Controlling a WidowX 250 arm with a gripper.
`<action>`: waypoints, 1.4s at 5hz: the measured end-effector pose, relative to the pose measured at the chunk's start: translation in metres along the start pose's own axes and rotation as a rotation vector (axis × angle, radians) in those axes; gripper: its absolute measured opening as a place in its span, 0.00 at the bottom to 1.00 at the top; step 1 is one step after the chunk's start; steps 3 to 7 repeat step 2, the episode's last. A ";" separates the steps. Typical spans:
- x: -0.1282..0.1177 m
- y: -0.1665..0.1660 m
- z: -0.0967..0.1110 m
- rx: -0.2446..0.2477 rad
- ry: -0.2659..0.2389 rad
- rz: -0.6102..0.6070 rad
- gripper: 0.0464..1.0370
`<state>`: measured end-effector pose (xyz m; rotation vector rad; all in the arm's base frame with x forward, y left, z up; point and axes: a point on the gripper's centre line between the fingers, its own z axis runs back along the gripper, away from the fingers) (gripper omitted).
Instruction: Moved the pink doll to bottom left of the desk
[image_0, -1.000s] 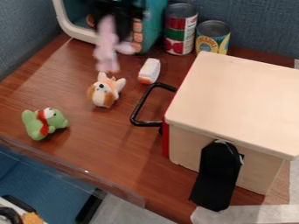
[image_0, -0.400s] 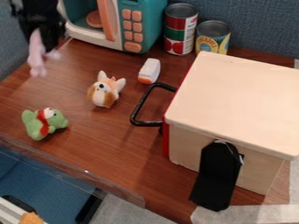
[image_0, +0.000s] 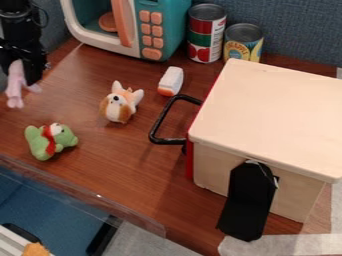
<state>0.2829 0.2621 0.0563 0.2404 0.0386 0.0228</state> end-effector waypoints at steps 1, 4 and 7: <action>0.003 -0.003 0.000 -0.008 -0.013 -0.028 0.97; 0.005 -0.005 0.002 -0.005 -0.053 -0.050 0.97; 0.005 -0.005 0.002 -0.005 -0.053 -0.050 0.97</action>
